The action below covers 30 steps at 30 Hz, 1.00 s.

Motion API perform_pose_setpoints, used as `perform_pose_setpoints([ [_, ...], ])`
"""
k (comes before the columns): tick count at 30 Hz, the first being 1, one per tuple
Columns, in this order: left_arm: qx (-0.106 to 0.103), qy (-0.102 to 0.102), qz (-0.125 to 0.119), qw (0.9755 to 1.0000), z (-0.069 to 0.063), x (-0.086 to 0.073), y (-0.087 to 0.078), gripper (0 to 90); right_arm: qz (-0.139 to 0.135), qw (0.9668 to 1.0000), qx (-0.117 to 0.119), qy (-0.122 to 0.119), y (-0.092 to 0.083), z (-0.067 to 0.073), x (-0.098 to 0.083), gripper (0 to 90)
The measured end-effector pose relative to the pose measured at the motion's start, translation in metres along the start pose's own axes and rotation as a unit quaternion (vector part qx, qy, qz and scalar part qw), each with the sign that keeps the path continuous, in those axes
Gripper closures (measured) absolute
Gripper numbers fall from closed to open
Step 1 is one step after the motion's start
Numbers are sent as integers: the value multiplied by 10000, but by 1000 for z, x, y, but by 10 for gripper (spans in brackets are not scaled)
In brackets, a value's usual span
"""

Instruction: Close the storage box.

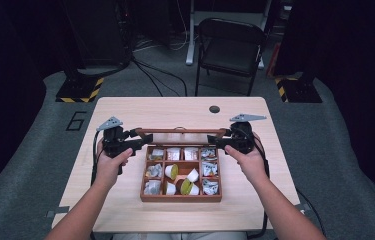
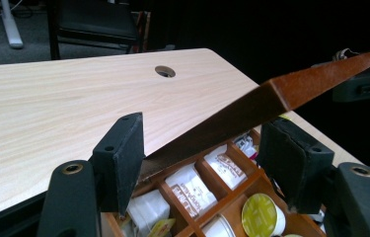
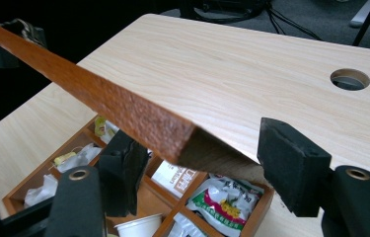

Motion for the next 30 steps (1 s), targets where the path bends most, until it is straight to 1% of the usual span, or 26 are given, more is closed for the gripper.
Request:
perform_pose_setpoints([
  [1,0,-14,4,10000,-1,-1,-1,343,-16,10000,-4,-3,-2,1,0,358],
  [2,-2,25,16,10000,-1,-1,-2,341,-48,10000,8,16,-4,2,0,357],
  [5,-23,33,23,10000,-5,-1,-6,337,-108,9999,53,37,-11,5,0,359],
  [6,-25,85,30,10000,-6,-1,-7,337,-123,9999,82,38,-13,5,0,360],
  [9,-10,90,48,9999,-8,0,-9,336,-93,9999,95,56,-17,6,0,361],
  [10,-2,68,46,10000,-8,0,-10,333,-92,9999,101,43,-18,6,0,364],
  [12,-28,-52,48,10000,-8,2,-13,334,-85,9999,103,23,-19,5,1,379],
  [13,-24,-85,21,10000,-9,4,-13,336,-99,9999,124,48,-19,6,1,389],
  [16,-44,-50,58,10000,-11,6,-16,339,-102,9998,134,65,-22,6,3,413],
  [17,-29,-90,41,9999,-11,6,-17,344,-101,9998,142,91,-23,6,4,419],
  [19,-36,-91,34,9999,-12,8,-19,351,-98,9998,141,68,-24,6,5,429],
  [22,-28,-73,8,10000,-14,11,-22,383,-84,9998,131,81,-26,7,6,441],
  [23,-37,-77,26,10000,-14,11,-23,395,-79,9999,128,38,-26,7,6,445],
  [25,-39,-57,15,10000,-14,11,-25,413,-56,9999,121,15,-27,7,6,450],
  [27,-49,-45,56,10000,-15,10,-26,422,-36,9999,108,-9,-28,8,6,452],
  [30,-23,38,70,10000,-17,7,-27,422,-16,9999,92,-96,-29,10,4,456],
])
Point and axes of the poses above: each handheld gripper's, and its own axes: y roughly forward along the jaws, x roughly out of its top, z roughly to its left, the point moved 9 cm from there along y, roughly forward along the jaws, and after that the axes turned 11 degrees about -z, right-handed, at the moved point
